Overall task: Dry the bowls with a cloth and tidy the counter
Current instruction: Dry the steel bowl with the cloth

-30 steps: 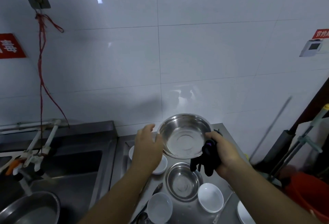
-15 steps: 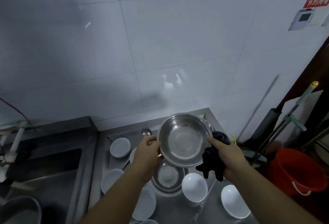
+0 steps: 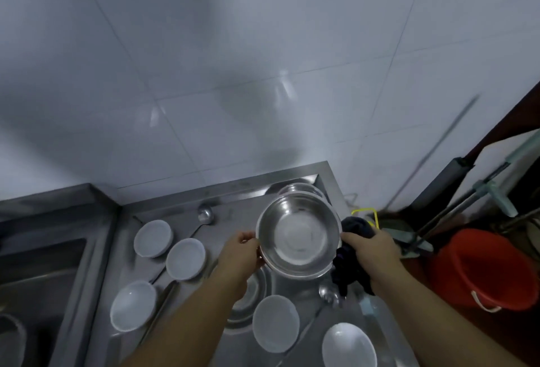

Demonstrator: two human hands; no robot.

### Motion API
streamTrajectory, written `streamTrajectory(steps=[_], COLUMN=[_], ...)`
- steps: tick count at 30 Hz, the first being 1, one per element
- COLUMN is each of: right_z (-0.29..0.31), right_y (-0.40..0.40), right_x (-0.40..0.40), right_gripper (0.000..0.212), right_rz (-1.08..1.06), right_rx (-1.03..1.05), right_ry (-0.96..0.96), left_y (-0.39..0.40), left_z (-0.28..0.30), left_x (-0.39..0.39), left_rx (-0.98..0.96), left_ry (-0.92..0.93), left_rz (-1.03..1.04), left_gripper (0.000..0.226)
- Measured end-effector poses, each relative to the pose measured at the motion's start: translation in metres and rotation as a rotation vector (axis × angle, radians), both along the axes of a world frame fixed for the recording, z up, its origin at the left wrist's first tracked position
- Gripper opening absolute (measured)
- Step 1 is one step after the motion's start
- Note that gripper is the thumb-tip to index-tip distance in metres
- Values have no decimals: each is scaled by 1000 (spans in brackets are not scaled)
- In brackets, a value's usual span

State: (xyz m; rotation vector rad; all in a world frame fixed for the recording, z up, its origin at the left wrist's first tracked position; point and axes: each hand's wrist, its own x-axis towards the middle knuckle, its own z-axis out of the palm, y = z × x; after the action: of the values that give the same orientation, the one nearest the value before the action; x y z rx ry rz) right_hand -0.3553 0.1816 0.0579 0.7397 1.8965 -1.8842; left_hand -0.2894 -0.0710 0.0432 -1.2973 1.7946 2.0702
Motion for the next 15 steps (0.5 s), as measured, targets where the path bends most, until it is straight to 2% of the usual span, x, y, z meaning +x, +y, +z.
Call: streamTrajectory(steps=[8,13,15], right_z=[-65,-94,-105], right_y=[14,5,-1], right_x=[-82,-131,-147], right_gripper=[22,22,24], right_rz=[163,276,313], right_rx=[366,470,503], right_ry=[-3,5,10], left_y=[19,12,9], left_z=[-55,-89,-104], left_x=[-64,-105,-119], left_rx=[-140,-290,-347], left_ry=[-98,-96,-113], left_rz=[-27,-59,-73], left_gripper=[5,26,28])
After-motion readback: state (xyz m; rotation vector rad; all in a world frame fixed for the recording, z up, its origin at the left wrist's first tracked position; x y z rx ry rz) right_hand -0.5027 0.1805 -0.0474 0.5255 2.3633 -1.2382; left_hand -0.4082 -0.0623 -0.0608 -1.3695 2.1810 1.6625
